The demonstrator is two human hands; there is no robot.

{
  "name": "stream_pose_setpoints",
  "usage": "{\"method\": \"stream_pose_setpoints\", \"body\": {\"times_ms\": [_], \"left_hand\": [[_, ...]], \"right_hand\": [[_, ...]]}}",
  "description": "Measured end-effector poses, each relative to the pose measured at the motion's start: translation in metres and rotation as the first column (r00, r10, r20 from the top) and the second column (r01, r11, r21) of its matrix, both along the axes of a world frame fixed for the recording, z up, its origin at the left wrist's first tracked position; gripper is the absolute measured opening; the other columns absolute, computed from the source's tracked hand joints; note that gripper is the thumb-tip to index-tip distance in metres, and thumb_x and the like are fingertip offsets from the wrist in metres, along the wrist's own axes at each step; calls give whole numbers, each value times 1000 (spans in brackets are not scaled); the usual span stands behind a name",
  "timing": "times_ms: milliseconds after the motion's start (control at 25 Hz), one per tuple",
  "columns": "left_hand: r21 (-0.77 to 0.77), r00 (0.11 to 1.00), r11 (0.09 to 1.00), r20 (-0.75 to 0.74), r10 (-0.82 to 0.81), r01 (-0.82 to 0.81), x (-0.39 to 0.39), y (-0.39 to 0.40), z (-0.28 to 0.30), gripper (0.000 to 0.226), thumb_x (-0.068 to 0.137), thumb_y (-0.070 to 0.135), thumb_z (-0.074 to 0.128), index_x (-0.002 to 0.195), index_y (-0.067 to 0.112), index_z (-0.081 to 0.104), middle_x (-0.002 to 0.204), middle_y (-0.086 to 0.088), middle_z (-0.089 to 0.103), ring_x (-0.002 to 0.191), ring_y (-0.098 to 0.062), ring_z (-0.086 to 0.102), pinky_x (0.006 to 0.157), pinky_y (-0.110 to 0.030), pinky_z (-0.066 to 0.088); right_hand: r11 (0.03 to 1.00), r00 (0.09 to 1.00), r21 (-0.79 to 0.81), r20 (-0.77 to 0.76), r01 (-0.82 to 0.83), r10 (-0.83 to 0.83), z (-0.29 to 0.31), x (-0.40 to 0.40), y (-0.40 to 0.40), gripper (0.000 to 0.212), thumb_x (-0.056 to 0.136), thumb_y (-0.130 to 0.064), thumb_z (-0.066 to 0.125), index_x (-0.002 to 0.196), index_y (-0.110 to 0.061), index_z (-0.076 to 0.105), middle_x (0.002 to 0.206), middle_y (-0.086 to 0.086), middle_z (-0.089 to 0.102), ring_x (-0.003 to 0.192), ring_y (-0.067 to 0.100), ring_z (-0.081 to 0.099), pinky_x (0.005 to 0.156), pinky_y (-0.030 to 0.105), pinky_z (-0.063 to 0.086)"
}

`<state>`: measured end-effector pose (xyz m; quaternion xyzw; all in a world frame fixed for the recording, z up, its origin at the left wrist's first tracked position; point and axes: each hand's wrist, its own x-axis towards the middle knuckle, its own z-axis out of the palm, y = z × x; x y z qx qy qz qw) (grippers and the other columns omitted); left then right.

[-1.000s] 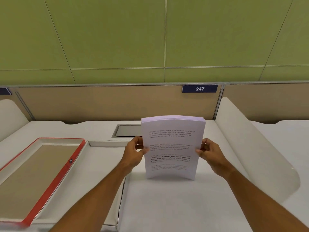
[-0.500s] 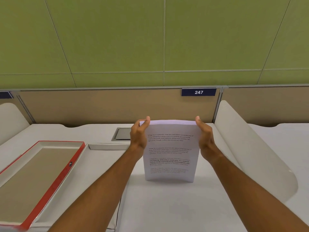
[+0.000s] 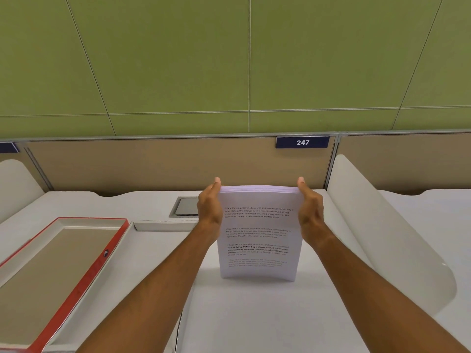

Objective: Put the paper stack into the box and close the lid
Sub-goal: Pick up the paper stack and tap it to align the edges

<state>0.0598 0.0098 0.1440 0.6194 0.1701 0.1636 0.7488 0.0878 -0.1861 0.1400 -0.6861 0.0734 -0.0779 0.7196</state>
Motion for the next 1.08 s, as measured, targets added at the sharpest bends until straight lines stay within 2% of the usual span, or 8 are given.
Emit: {"method": "stream_pose_setpoints", "body": {"times_ms": [120,240,320,480,560,680,840,1080], "left_hand": [[-91,977,973,55,-208,212,-5,5,-3,66,84,68,39,90,6,62,79,-13,64,71,-26,62,57,-26,48],[-42,956,961,124,-265,272,-7,11,-4,65,88,60,44,91,-2,62,76,-14,64,68,-25,62,57,-25,48],[78,957,963,117,-267,259,-11,19,-13,56,76,41,64,104,-8,58,88,-15,64,76,-24,62,61,-27,49],[418,982,889,-47,-184,187,-24,34,-39,30,75,-7,64,102,5,59,97,-8,68,92,-24,64,76,-30,56],[521,983,834,-77,-168,183,-28,38,-48,26,79,-8,66,100,8,61,97,-5,68,92,-19,65,81,-27,57],[571,986,804,-76,-149,165,-26,41,-55,23,81,-2,71,98,10,63,95,-2,68,89,-17,65,74,-14,54],[616,982,766,-93,-164,186,-26,45,-51,25,80,0,73,102,7,66,95,-4,69,89,-19,66,84,-28,55],[573,981,796,-127,-150,196,-29,47,-67,24,80,4,74,101,13,65,96,0,70,92,-16,66,89,-30,54]], "right_hand": [[999,1000,-19,-2,-28,28,-5,-1,2,68,76,-73,36,79,-10,63,81,14,67,73,29,62,68,37,46],[990,989,-24,58,-136,137,-5,-3,-3,61,80,-66,38,86,-10,61,83,12,67,74,26,62,66,35,47],[966,956,-50,138,-253,258,-12,-9,-16,49,85,-51,44,99,-8,63,90,8,68,76,20,64,64,27,51],[938,938,-132,94,-319,332,-49,-14,-50,21,88,-11,62,107,-2,64,100,8,74,94,29,69,76,30,56],[915,944,-260,36,-309,329,-66,-13,-58,15,88,-2,64,102,-3,65,101,8,74,98,31,69,81,34,58],[885,951,-370,14,-281,308,-74,-11,-59,16,86,-11,69,100,-6,65,101,9,73,95,31,69,86,41,59],[869,950,-412,25,-274,311,-75,-8,-61,17,86,-11,70,102,-6,65,100,8,73,92,29,68,83,35,58],[873,940,-374,5,-314,341,-84,-9,-65,17,87,-13,70,103,-10,67,101,5,74,94,24,69,84,33,58]]}}
